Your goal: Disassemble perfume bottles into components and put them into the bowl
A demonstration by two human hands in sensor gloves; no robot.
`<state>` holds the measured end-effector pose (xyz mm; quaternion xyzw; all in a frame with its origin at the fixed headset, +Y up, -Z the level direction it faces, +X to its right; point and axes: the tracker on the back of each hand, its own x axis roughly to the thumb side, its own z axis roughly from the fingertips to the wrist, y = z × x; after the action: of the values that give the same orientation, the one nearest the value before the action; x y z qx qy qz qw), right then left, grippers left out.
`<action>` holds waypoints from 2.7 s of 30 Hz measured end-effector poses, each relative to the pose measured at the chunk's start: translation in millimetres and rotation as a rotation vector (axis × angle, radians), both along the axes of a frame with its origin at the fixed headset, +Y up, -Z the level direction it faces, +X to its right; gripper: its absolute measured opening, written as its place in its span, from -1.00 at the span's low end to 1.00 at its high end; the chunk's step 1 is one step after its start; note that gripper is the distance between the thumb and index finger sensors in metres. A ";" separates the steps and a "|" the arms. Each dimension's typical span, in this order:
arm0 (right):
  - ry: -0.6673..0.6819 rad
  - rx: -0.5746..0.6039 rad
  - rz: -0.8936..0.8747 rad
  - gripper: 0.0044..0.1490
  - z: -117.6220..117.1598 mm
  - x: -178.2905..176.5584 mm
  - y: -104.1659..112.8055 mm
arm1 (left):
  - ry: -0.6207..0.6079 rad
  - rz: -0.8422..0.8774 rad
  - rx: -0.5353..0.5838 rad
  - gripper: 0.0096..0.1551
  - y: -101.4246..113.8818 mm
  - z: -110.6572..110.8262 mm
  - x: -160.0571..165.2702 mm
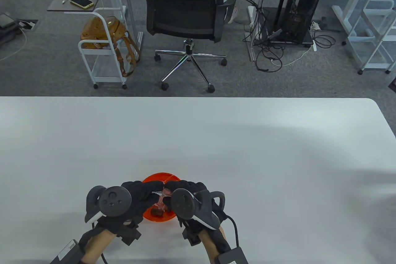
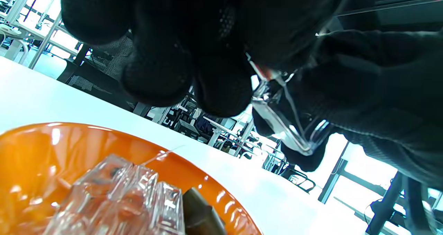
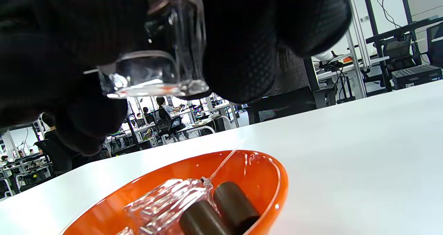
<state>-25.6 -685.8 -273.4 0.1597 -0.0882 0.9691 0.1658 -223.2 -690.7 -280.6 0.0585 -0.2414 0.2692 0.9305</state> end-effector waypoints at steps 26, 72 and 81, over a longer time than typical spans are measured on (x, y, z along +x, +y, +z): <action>-0.002 -0.032 -0.057 -0.29 -0.8 1.9 -1.5 | -0.012 0.016 0.000 -0.44 5.3 1.7 -0.8; 0.028 -0.059 -0.042 -0.29 -0.7 -0.2 -4.1 | -0.015 0.005 -0.018 -0.42 -0.3 0.1 -3.4; 0.026 -0.031 -0.038 -0.29 1.5 -1.6 -0.3 | -0.024 0.003 -0.032 -0.40 0.7 0.2 -7.0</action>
<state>-27.2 -686.2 -271.9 0.1682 -0.0740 0.9649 0.1876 -230.2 -690.0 -280.4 0.0407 -0.2484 0.2750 0.9279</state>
